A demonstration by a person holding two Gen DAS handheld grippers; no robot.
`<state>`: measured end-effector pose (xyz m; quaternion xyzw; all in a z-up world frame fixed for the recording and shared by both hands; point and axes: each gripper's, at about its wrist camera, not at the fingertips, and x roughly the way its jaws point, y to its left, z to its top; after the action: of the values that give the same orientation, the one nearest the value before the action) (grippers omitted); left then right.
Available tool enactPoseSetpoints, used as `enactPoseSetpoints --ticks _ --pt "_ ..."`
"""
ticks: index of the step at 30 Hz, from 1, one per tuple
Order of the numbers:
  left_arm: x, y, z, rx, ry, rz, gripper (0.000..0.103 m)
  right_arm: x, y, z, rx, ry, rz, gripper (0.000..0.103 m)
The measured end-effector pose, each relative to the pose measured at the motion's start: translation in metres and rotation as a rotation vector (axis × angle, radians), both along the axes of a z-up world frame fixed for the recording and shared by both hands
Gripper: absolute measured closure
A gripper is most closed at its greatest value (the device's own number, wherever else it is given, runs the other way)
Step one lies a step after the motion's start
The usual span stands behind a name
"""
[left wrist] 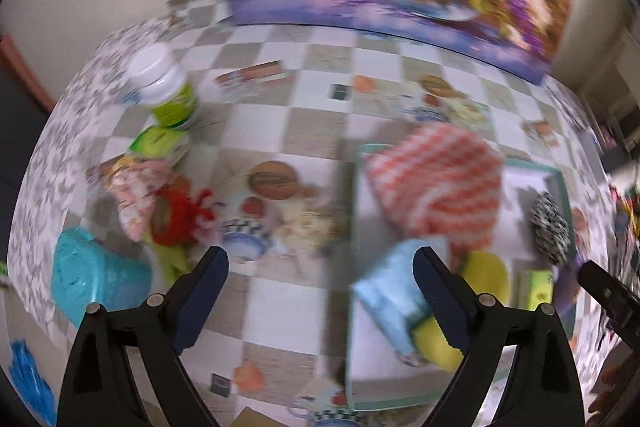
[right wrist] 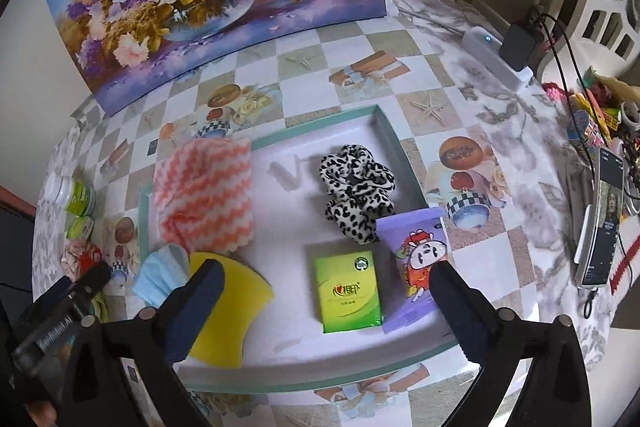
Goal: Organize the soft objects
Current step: 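Move both grippers back over the remaining pile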
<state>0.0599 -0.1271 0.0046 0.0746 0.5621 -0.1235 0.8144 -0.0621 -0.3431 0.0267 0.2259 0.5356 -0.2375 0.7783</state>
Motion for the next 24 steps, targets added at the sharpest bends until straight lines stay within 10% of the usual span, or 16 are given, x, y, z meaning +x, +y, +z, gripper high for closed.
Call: enactPoseSetpoints --ticks 24 --pt "0.038 0.106 0.018 -0.011 -0.048 0.171 0.009 0.079 0.112 0.007 0.005 -0.022 0.172 0.0"
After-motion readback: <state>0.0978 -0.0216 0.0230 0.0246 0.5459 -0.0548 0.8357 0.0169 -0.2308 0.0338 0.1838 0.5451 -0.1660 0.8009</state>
